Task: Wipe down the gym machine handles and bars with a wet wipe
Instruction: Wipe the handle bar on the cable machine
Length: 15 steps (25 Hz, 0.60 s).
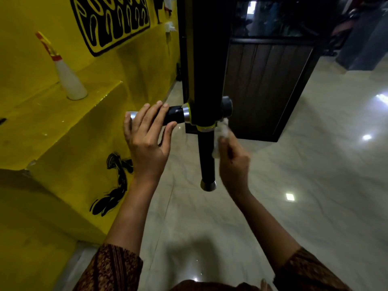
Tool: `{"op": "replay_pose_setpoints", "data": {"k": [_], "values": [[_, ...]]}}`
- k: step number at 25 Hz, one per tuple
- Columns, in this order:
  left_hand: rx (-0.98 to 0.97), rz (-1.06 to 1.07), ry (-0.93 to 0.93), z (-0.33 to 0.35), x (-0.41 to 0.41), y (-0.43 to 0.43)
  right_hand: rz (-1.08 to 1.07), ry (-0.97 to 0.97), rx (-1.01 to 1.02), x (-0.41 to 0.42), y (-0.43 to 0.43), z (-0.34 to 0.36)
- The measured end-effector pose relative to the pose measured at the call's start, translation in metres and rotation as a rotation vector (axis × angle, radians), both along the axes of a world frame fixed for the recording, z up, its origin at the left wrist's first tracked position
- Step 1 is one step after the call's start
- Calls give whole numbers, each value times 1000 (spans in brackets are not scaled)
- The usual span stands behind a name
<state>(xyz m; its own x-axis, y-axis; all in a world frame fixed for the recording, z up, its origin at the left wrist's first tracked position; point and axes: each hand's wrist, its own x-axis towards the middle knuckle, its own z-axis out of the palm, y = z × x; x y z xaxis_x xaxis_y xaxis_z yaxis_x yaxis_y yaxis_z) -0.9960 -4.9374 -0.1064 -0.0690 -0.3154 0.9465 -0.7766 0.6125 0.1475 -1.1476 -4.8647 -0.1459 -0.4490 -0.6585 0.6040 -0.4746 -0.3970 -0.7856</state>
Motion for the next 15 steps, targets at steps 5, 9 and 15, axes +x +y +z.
{"op": "replay_pose_setpoints", "data": {"k": [5,9,15], "values": [[-4,5,-5,0,0,0,71,163,66,8,26,-60],[-4,3,6,0,-1,0,120,100,118,-9,43,-73],[17,-12,18,0,-1,2,45,110,41,4,-5,-11]]}}
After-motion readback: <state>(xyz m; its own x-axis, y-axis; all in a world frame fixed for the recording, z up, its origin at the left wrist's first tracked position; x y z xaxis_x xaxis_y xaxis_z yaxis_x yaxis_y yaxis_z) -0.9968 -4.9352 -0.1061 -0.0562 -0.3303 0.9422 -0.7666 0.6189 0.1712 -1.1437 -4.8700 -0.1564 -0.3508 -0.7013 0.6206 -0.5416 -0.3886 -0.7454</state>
